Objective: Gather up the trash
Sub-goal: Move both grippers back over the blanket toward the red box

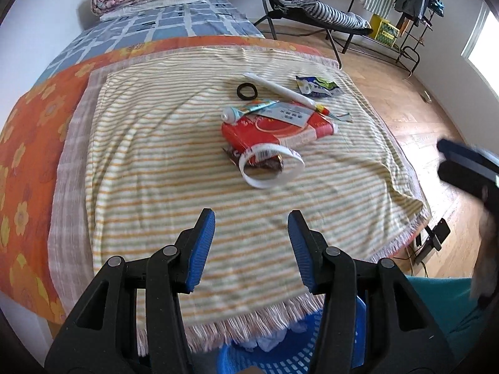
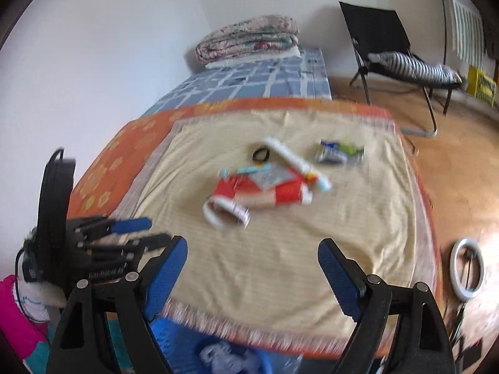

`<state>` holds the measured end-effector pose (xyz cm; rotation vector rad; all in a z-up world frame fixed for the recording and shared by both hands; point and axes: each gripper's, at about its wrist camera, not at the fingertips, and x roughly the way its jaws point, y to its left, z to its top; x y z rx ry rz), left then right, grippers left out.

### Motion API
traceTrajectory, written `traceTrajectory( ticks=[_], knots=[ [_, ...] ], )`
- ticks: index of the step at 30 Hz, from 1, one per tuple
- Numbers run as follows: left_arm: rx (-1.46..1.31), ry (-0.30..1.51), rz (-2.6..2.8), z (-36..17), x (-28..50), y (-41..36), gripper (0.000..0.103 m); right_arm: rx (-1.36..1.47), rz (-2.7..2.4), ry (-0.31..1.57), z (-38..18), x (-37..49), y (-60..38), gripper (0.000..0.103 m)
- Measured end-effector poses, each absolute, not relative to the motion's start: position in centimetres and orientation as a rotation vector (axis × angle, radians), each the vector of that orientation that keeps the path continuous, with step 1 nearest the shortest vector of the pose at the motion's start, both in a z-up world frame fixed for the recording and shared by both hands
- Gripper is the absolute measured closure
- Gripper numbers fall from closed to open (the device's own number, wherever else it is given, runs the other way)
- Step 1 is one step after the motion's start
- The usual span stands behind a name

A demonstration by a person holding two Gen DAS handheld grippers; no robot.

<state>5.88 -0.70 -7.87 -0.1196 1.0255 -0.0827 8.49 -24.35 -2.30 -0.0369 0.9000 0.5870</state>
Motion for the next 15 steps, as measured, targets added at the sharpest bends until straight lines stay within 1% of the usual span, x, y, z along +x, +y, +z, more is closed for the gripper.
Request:
traceTrajectory(
  ticks=[4, 7, 11, 15],
  knots=[
    [-0.149, 1.036, -0.100, -8.6, 7.5, -0.2, 0.053, -0.054, 0.599, 0.929, -3.3, 12.9, -23.5, 0.015],
    [-0.151, 1.037, -0.115, -9.1, 8.6, -0.2, 0.053, -0.003, 0.577, 0.979, -5.1, 16.7, -23.5, 0.016],
    [-0.096, 1.036, -0.133, -9.9, 10.2, -1.1, 0.053, 0.070, 0.556, 1.041, -7.3, 20.2, -23.7, 0.016],
    [-0.056, 1.051, -0.144, -11.1, 11.5, -1.5, 0.053, 0.064, 0.552, 1.065, -8.7, 22.8, -22.9, 0.016]
  ],
)
